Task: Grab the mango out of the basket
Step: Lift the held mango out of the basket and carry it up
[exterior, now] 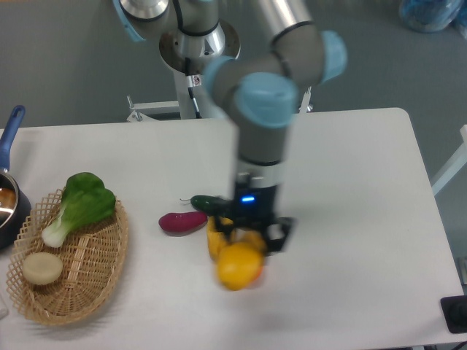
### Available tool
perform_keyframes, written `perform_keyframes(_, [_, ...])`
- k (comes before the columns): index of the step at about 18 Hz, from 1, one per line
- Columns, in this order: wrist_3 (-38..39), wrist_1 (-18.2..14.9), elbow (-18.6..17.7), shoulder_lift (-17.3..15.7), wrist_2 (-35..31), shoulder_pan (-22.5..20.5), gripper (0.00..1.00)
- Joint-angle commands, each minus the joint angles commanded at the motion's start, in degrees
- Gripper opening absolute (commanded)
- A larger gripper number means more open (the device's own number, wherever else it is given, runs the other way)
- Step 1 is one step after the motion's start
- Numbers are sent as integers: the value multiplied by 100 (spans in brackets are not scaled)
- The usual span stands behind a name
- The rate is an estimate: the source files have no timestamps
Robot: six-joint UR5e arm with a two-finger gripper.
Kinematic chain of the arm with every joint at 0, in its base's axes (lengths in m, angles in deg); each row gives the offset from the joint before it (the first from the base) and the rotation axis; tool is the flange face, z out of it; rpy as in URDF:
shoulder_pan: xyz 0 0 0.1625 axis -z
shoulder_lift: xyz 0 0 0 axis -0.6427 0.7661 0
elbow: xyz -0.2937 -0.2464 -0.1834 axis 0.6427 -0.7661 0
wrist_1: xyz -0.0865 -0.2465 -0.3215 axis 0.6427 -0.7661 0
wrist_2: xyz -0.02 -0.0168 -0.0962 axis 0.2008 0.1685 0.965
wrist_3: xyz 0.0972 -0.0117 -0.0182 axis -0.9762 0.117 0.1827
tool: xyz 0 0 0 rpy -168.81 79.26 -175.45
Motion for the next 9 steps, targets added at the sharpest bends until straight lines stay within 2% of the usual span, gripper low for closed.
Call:
perform_keyframes(2, [-369, 0, 52, 113, -9, -483, 30])
perform_keyframes(4, [-817, 0, 26, 184, -35, -731, 30])
perform_keyframes(6, [-1117, -9, -35, 298, -445, -758, 30])
perform_keyframes(8, [-1092, -35, -88, 299, -1070, -645, 30])
perform_keyframes(9, [-1066, -35, -44, 308, -1124, -531, 30])
